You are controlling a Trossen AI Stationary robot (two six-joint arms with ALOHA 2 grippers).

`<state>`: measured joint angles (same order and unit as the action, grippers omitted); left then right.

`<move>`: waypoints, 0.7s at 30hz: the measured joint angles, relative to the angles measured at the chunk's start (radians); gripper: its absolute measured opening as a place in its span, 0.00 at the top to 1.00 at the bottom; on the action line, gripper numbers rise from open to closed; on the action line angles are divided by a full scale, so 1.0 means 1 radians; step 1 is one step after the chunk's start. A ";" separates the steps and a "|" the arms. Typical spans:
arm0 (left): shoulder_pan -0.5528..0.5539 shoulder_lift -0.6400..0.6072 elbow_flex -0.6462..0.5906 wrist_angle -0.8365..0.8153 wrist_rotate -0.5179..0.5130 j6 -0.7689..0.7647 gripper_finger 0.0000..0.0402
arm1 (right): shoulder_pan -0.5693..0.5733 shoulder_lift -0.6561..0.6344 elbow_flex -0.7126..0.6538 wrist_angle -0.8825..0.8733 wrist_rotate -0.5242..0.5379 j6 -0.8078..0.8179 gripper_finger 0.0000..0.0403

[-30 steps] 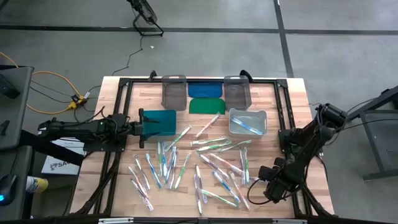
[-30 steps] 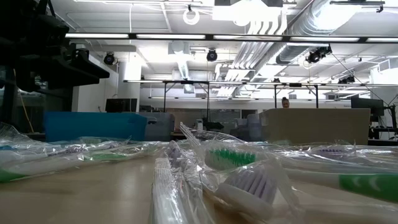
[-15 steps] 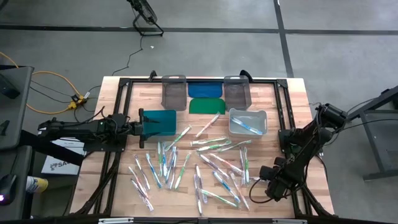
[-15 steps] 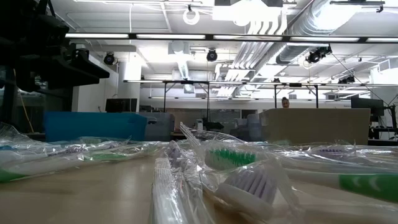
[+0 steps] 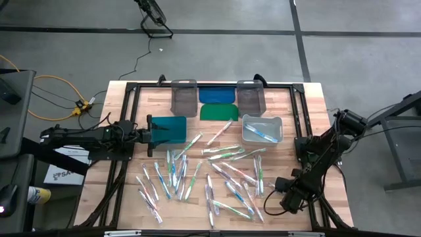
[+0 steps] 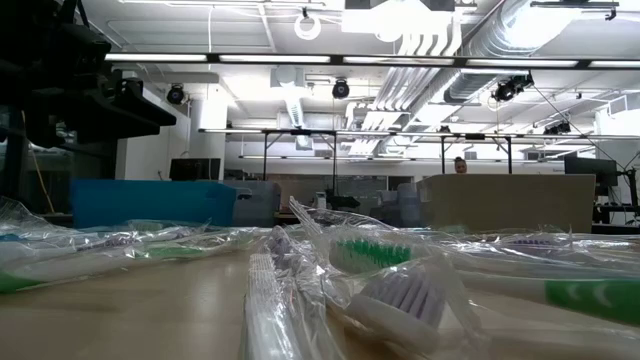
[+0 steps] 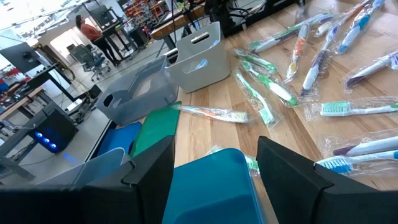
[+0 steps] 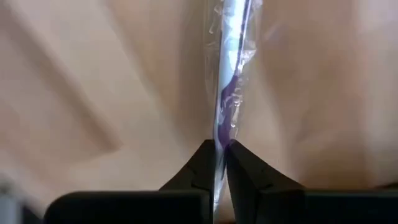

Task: Pick & Place Toothbrushes
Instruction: Put the violet toothbrush into the right black bin

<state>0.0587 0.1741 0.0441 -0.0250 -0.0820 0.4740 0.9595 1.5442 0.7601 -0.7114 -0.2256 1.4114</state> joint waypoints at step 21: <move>0.000 0.000 0.000 0.000 0.000 0.000 0.46 | -0.236 -0.224 0.205 -0.252 0.168 0.096 0.97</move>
<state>0.0588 0.1741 0.0439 -0.0250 -0.0820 0.4740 0.7236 1.3198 0.9650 -0.9635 -0.0577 1.5075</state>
